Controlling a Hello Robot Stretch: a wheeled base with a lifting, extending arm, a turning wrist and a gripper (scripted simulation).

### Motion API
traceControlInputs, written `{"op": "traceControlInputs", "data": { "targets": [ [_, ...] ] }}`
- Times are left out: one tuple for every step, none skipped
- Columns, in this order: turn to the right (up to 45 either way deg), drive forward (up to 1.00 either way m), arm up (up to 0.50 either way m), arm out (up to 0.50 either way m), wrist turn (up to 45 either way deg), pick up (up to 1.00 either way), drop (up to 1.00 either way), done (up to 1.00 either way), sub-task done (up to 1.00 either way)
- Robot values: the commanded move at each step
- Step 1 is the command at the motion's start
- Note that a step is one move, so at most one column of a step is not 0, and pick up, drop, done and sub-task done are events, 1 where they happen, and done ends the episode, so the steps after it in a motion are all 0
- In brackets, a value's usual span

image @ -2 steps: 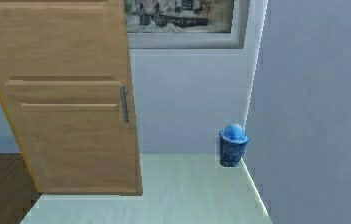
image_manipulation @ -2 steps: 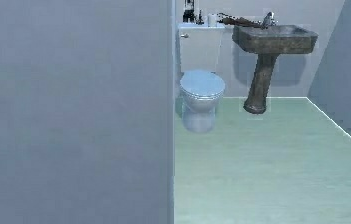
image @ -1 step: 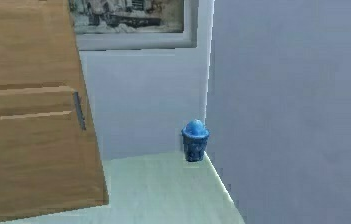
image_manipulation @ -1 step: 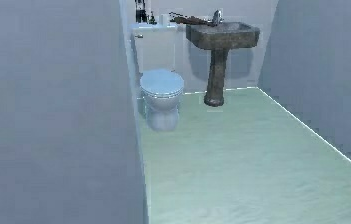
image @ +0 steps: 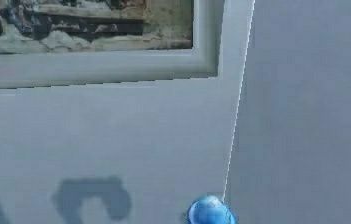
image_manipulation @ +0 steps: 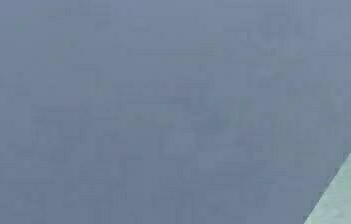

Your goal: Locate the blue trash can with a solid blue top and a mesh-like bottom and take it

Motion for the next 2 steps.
{"op": "traceControlInputs", "data": {
  "targets": [
    [9.0,0.0,0.0,0.0,0.0,0.0,0.0,0.0,0.0],
    [0.0,0.05,0.0,0.0,0.0,0.0,0.0,0.0,0.0]
  ]
}}
